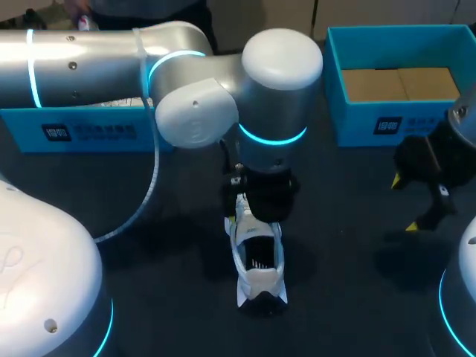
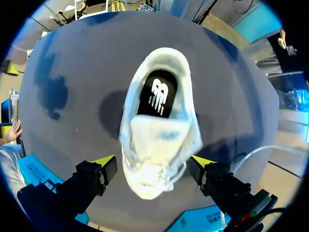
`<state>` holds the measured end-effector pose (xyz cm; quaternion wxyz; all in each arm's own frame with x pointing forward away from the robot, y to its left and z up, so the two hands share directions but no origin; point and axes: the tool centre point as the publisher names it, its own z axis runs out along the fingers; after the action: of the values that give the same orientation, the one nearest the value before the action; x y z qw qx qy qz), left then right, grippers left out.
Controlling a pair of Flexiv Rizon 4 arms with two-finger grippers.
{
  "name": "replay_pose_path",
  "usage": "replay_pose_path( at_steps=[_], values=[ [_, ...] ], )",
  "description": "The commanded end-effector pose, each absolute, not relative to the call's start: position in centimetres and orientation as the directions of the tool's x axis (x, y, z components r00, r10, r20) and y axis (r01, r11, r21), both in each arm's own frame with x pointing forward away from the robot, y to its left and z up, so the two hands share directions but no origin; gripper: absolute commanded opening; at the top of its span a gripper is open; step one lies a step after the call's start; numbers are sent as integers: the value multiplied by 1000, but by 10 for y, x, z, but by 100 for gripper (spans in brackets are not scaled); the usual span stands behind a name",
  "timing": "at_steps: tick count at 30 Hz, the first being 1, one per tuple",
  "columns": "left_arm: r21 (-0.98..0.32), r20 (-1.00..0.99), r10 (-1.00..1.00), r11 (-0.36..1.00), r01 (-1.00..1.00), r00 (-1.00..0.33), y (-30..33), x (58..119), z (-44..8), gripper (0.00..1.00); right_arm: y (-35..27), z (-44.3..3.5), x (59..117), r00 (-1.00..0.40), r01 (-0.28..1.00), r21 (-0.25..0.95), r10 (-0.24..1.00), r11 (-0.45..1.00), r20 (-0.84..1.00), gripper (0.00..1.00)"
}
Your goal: Take the shoe out of the shoebox, open the shoe tongue, remove and reinsert the insole, then place the shoe into the shoebox
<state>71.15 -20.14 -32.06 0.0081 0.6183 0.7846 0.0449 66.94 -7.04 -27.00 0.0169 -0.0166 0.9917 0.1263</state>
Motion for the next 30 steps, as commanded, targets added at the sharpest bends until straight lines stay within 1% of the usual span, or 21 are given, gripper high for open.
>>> replay_pose_path(
  at_steps=[1,3,4,5,6,7,9,10,11,16,20,22,26,30],
  values=[
    [102,35,967,249,963,-253,-189,731,-291,100,-70,-271,669,-999,-38,249,-29,968,-39,100],
    [89,25,965,260,962,-263,-185,739,-281,100,-70,-271,669,-999,-38,249,-29,968,-39,100],
    [76,14,964,264,962,-266,-183,741,-275,95,-70,-271,669,-999,-38,249,-29,968,-39,100],
    [65,8,965,262,963,-263,-182,742,-272,85,-70,-271,669,-999,-38,249,-29,968,-39,100],
    [54,4,966,258,965,-258,-181,742,-267,65,-70,-271,669,-999,-38,249,-29,968,-39,100],
    [40,-2,968,249,968,-250,-180,741,-265,50,-70,-271,669,-999,-38,249,-29,968,-39,100],
    [22,-3,973,229,973,-229,-181,735,-263,44,-70,-271,669,-999,-38,249,-29,968,-39,100],
    [0,-8,979,205,979,-205,-184,727,-267,43,-70,-271,669,-999,-38,249,-29,968,-39,100],
    [8,-5,979,205,979,-205,-186,722,-270,39,-70,-271,669,-999,-38,249,-29,968,-39,100],
    [-38,9,986,165,985,-165,-197,706,-294,33,-70,-271,669,-999,-38,249,-29,968,-39,100],
    [-63,13,990,141,988,-140,-203,695,-310,33,-70,-271,669,-999,-38,249,-29,968,-39,100],
    [-94,18,992,128,987,-127,-205,689,-322,35,-70,-271,669,-999,-38,249,-29,968,-39,100],
    [-119,33,991,132,984,-129,-207,680,-341,35,-70,-271,669,-999,-38,249,-29,968,-39,100],
    [-127,37,992,128,984,-124,-205,675,-342,34,-70,-271,669,-999,-38,249,-29,968,-39,100]
  ],
)
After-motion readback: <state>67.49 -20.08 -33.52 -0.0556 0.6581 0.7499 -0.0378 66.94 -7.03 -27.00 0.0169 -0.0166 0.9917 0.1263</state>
